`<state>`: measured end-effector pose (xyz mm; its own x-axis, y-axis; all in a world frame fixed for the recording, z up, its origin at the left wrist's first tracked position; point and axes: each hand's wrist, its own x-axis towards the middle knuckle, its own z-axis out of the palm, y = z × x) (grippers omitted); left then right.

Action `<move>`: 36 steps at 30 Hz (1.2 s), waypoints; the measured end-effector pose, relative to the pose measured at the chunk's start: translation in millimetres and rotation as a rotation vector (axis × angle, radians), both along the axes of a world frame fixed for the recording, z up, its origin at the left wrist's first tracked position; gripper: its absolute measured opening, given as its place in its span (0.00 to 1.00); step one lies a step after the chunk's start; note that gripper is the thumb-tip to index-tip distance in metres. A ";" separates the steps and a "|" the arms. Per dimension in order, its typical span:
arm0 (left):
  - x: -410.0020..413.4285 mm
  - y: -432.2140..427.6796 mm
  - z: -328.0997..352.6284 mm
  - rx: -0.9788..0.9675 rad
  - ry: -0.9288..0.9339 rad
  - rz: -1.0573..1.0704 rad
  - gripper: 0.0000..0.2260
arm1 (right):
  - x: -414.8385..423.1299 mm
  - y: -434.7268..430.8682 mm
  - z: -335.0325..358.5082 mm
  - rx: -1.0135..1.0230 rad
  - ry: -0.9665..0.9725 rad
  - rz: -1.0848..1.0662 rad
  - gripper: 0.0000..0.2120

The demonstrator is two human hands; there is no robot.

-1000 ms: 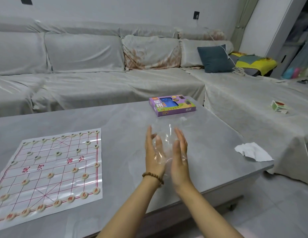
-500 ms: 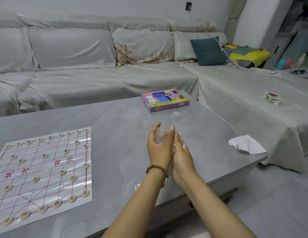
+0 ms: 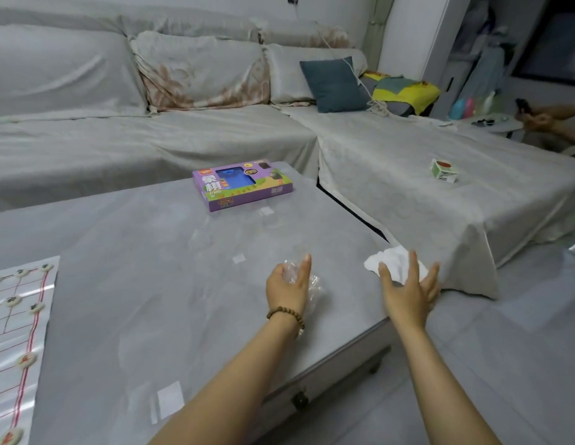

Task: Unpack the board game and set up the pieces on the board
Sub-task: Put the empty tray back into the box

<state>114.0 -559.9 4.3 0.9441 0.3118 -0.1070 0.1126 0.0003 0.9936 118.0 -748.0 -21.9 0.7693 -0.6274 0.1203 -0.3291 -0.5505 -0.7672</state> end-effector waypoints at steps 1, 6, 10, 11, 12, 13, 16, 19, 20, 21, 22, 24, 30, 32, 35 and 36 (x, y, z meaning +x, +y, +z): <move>1.7 -1.4 -4.5 0.010 0.013 0.018 0.17 | 3.9 -1.6 -6.2 -0.035 0.080 0.045 0.29; 5.7 -4.6 1.1 0.015 0.038 0.098 0.16 | 6.9 15.1 -7.5 -0.186 0.145 0.217 0.21; 6.0 7.9 10.4 -0.036 0.058 0.133 0.15 | -11.9 34.4 21.9 0.060 0.006 0.331 0.28; 5.2 12.6 12.4 -0.052 0.055 0.146 0.16 | -17.4 42.6 29.3 0.112 -0.022 0.378 0.26; 3.5 17.4 15.1 -0.060 0.046 0.156 0.17 | -23.3 52.8 36.0 0.135 -0.042 0.427 0.23; 1.2 22.3 17.7 -0.060 0.041 0.161 0.17 | -30.0 64.4 42.2 0.132 -0.057 0.477 0.22; -8.9 37.9 31.8 -0.085 0.042 0.159 0.19 | -50.5 103.5 59.5 0.088 -0.092 0.638 0.23; -23.3 55.3 50.3 -0.186 0.100 0.149 0.24 | -66.9 142.6 71.5 0.325 -0.082 0.786 0.21; -29.2 62.4 58.2 -0.244 0.108 0.143 0.25 | -72.8 154.7 77.9 0.411 -0.086 0.815 0.21; -34.3 71.1 64.2 -0.301 0.104 0.128 0.24 | -78.6 166.3 84.8 0.475 -0.093 0.833 0.21; -39.1 81.7 69.6 -0.349 0.087 0.109 0.23 | -84.0 178.2 91.4 0.514 -0.104 0.847 0.21; -50.2 107.7 78.2 -0.388 0.045 0.078 0.21 | -92.9 201.7 98.1 0.545 -0.135 0.884 0.20; -100.7 204.1 96.5 -0.364 -0.080 0.266 0.14 | -126.8 293.8 104.9 0.560 -0.224 1.024 0.12; -119.5 243.1 109.0 -0.399 -0.141 0.396 0.12 | -140.5 332.9 111.8 0.553 -0.322 1.015 0.12; -154.5 301.3 128.5 -0.404 -0.246 0.523 0.12 | -166.9 400.4 130.3 0.725 -0.309 1.132 0.17; -167.7 318.8 133.0 -0.388 -0.268 0.533 0.12 | -177.9 424.0 137.2 0.761 -0.278 1.189 0.19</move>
<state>-53.6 -241.2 137.3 0.6826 0.7253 -0.0891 -0.2498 0.3461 0.9043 -59.9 -324.0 115.2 0.8802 0.3796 0.2849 0.2328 0.1778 -0.9561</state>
